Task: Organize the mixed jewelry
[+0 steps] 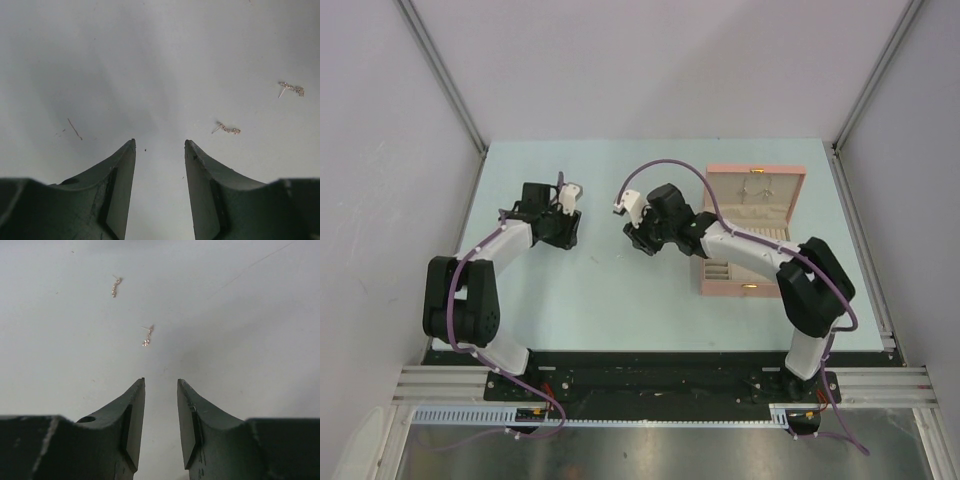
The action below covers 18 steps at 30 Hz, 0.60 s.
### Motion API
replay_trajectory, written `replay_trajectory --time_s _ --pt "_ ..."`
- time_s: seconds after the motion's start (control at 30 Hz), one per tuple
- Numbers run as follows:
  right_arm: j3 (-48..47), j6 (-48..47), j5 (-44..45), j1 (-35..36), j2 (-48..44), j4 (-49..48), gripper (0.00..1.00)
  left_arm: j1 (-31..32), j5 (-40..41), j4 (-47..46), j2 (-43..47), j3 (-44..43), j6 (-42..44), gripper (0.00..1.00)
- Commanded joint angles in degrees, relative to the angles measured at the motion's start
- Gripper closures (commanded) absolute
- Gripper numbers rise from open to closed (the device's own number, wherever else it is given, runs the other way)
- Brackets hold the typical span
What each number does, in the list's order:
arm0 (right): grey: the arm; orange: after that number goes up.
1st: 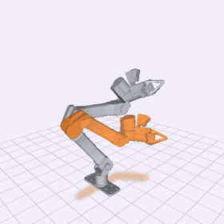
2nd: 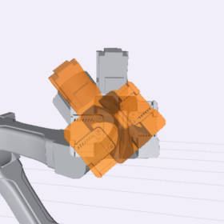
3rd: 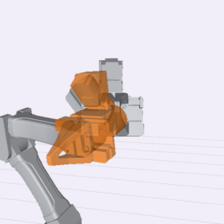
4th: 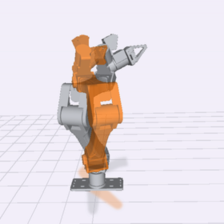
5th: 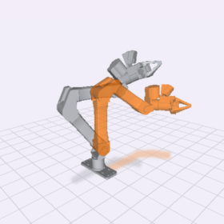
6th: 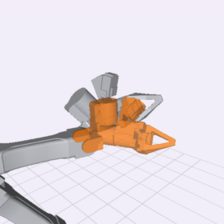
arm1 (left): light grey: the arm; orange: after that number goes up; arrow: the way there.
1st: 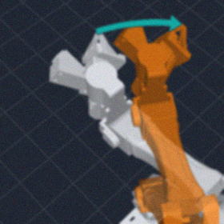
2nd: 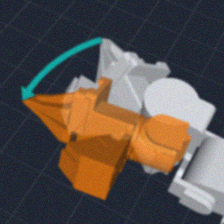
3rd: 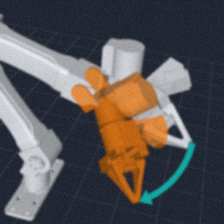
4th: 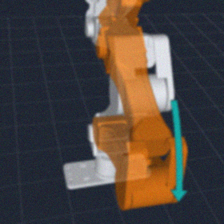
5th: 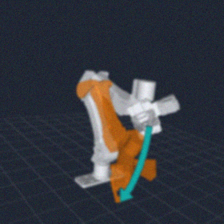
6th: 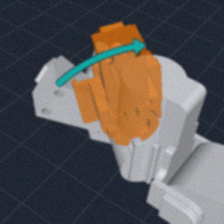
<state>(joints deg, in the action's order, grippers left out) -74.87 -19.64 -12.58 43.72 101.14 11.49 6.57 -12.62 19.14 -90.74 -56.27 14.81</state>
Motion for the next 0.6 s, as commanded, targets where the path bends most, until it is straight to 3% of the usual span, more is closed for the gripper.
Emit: replay_trajectory --time_s 0.0,0.57 --pt "-0.3 3.3 1.2 1.4 3.5 -7.9 0.64 -0.7 -0.7 -1.3 2.6 -0.8 -1.1 0.51" --pt "-4.4 5.5 3.3 4.0 15.0 -13.8 0.66 -1.6 -1.6 -1.4 3.0 -0.2 -1.0 0.51"
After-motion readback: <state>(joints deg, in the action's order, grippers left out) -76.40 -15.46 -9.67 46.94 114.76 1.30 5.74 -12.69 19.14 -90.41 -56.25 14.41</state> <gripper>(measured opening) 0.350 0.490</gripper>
